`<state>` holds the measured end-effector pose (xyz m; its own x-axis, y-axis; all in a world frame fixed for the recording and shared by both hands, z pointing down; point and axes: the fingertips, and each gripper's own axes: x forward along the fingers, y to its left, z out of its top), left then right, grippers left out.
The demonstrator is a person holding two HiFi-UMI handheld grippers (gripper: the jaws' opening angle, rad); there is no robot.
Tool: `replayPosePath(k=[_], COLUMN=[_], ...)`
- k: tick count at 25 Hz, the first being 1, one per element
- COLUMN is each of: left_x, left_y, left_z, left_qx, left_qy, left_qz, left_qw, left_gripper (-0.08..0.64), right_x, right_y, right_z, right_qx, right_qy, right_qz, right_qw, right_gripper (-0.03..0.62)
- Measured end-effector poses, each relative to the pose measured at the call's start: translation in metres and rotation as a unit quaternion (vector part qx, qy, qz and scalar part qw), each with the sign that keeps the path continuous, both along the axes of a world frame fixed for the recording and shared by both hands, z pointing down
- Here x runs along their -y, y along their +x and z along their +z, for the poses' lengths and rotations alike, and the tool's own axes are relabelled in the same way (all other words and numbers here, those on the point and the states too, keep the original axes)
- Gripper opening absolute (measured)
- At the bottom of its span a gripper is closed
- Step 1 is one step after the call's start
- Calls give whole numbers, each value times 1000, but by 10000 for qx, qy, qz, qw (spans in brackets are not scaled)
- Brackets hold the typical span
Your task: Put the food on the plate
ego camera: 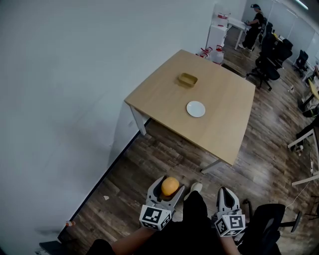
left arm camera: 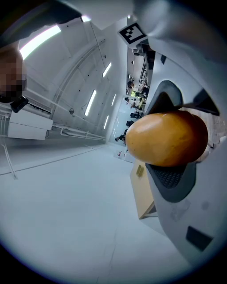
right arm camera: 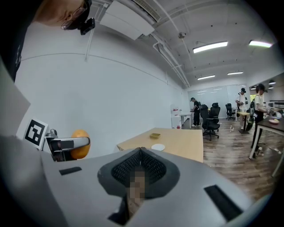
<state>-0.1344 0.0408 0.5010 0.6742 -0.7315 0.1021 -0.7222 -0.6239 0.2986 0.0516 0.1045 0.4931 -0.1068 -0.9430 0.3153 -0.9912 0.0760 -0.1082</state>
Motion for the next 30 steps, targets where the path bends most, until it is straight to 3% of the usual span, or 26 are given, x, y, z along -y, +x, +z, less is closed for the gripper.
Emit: replayPosePath(k=[6, 12, 19, 23, 26, 30], left_x=[46, 99, 166, 200, 226, 260], left_y=[26, 77, 127, 148, 161, 176], left_z=[1, 2, 15, 34, 53, 81], left_qx=[113, 326, 451, 524, 402, 674], left_qy=[16, 76, -35, -202, -528, -667], left_qz=[-117, 9, -186, -231, -388, -495], left_qw=[9999, 9994, 9988, 9982, 9970, 9943], left_gripper=[310, 309, 308, 308, 308, 308], right_x=[54, 119, 186, 215, 234, 262], right_y=[20, 59, 108, 122, 138, 157], right_z=[4, 5, 4, 5, 9, 18], right_qx=[146, 282, 324, 245, 561, 906], right_qy=[162, 238, 258, 302, 239, 127], right_qz=[-235, -441, -547, -748, -695, -598], right_qw=[9995, 9983, 9976, 9964, 9957, 9940], right_gripper=[60, 60, 60, 60, 60, 60])
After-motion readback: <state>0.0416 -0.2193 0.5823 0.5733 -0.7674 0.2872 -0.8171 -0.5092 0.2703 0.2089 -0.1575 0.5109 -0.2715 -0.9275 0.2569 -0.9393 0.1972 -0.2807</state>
